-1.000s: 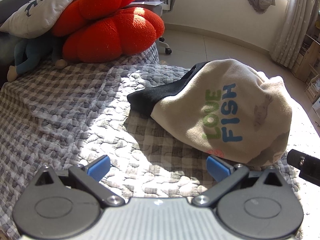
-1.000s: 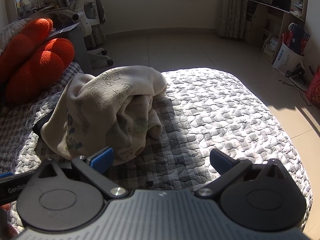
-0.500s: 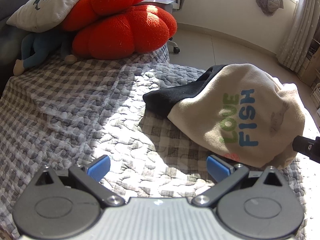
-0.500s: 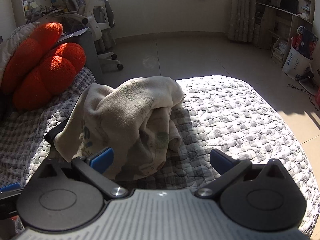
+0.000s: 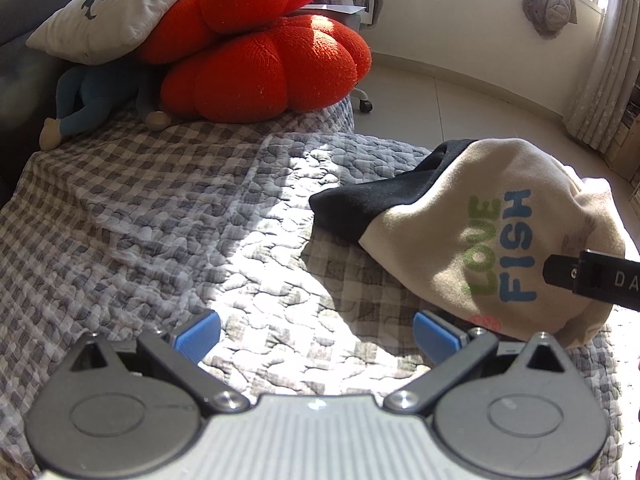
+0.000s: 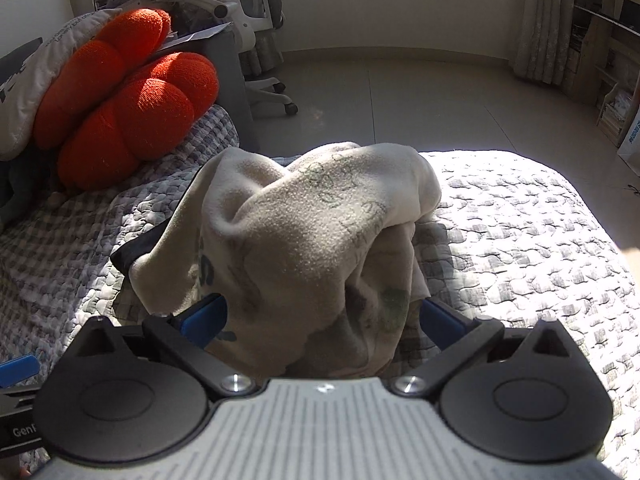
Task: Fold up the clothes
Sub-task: 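Push the right gripper into the sweatshirt fabric and close on it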
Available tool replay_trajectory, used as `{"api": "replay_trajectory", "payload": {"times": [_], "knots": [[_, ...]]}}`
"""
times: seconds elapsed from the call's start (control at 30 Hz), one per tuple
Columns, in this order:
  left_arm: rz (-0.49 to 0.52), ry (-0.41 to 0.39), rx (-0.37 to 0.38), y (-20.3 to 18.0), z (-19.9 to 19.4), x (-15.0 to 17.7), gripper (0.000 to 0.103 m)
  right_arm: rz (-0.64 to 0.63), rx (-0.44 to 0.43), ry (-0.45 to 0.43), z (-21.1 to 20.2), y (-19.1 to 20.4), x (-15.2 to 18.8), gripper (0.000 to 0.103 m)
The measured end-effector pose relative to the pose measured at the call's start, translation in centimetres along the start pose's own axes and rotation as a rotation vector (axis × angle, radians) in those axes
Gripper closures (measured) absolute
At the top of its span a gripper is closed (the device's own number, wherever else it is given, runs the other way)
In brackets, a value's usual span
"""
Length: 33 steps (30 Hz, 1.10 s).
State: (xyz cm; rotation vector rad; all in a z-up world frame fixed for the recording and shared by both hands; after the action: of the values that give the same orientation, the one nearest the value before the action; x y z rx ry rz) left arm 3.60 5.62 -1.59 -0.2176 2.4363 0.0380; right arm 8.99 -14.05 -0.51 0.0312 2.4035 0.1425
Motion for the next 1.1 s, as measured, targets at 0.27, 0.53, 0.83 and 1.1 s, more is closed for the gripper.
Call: {"api": "replay_trajectory", "payload": {"times": [0.27,0.53,0.83,1.1], "knots": [[0.008,0.026,-0.012,0.4,1.0,0.4,0.0,0.018,-0.008,0.083,3.2,-0.3,0.6,0.0],[0.016,0.084,-0.012,0.7,2.8,1.2,0.0,0.026,-0.026,0.138,5.0,-0.8,1.7,0.0],[0.022,0.094,-0.019,1.0,4.0,1.5,0.0,-0.032,-0.048,0.036,4.1,-0.9,3.2,0.0],[0.055,0.076,-0.039,0.6,4.6,1.9,0.0,-0.021,-0.109,0.056,1.7,-1.1,2.4,0.0]]}}
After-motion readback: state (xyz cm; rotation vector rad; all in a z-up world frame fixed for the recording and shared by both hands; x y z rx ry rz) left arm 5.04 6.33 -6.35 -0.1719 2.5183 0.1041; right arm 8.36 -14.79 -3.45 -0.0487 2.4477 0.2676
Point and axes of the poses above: each gripper's, at about its wrist camera, not at the fingertips, and z roughly the way its jaws point, y to its left, x to its underside, the point moved 4 cm from there along z, roughly the way its jaws point
